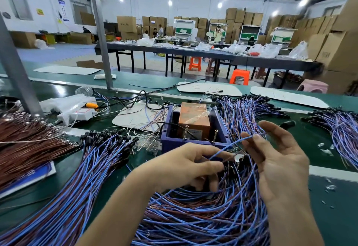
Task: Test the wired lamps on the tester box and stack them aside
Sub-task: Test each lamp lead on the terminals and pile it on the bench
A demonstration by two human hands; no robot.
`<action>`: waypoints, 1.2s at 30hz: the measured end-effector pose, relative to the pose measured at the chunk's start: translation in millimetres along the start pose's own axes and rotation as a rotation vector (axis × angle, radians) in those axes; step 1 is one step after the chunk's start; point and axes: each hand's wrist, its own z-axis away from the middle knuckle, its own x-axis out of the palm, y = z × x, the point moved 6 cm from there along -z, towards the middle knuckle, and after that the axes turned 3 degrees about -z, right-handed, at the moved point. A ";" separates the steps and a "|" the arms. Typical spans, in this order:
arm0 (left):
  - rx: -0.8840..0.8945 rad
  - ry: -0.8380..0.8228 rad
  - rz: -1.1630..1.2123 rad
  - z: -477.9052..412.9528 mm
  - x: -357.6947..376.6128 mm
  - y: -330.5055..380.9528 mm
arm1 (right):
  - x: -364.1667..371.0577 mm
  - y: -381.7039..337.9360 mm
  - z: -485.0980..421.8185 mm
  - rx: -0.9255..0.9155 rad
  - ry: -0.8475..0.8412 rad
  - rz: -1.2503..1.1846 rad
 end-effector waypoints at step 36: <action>0.047 0.439 0.254 15.4 -72.6 -12.6 | 47.8 5.0 40.0 0.101 -0.634 0.957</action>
